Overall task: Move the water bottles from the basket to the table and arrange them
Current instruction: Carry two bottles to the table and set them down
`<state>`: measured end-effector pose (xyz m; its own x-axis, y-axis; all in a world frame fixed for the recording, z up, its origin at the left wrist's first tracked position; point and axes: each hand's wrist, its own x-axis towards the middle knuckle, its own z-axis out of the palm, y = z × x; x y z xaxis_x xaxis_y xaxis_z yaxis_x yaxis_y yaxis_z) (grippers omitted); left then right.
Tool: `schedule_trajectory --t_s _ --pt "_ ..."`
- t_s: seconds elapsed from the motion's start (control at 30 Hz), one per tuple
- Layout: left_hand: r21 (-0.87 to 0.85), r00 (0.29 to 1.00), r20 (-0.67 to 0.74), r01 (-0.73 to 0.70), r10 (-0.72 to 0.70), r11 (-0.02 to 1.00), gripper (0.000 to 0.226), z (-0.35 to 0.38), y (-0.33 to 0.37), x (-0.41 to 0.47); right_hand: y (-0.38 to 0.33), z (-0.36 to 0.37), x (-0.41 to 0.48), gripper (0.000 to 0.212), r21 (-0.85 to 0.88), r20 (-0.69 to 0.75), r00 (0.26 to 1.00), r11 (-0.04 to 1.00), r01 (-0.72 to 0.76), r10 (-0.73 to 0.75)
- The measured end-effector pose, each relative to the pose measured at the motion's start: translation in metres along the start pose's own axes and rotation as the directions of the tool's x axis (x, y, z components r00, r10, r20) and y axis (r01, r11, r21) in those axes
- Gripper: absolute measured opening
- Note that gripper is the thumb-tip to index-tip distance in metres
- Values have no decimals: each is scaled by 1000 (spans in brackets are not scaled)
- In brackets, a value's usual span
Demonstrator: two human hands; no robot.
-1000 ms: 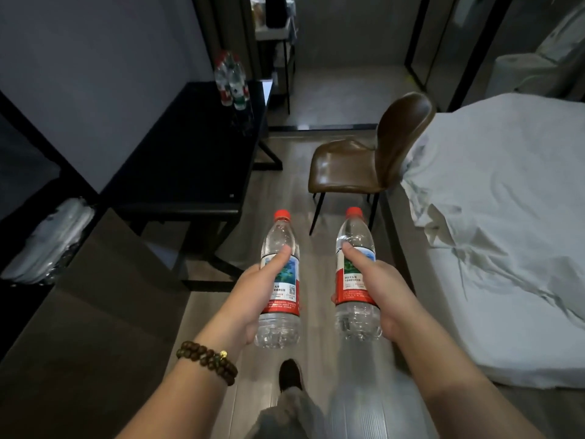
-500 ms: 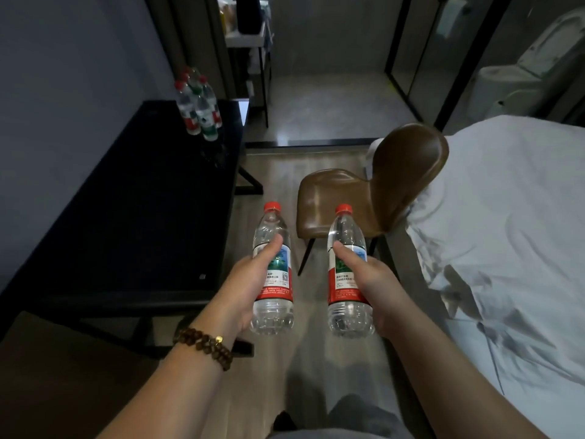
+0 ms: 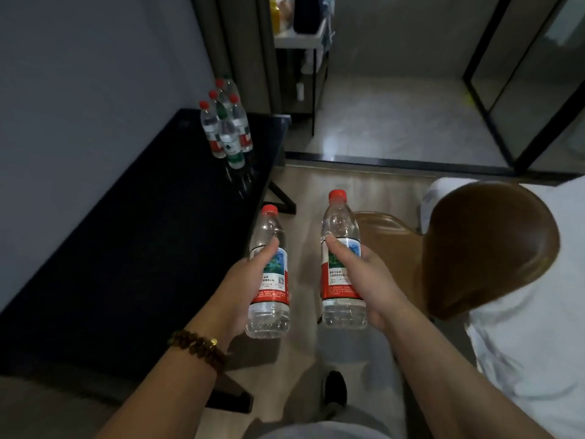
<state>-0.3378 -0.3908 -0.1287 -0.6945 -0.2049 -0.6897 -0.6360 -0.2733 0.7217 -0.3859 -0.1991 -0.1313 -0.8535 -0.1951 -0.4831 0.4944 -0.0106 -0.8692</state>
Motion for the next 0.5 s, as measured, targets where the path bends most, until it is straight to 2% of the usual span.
schedule_trajectory --t_s 0.17,0.27,0.4,0.5 --pt "-143 996 -93 -10 -4 990 61 6 51 35 -43 14 73 42 -85 98 995 996 37 -29" --pt "-164 987 -158 -14 -12 986 60 -5 72 61 -57 33 108 42 -120 146 989 993 21 -3" --pt "-222 980 -199 -44 0 974 57 -27 93 93 -69 66 155 38 -171 190 982 985 28 5" --pt "-262 979 -203 -77 23 962 63 -53 109 120 -80 97 190 38 -219 206 979 975 36 10"
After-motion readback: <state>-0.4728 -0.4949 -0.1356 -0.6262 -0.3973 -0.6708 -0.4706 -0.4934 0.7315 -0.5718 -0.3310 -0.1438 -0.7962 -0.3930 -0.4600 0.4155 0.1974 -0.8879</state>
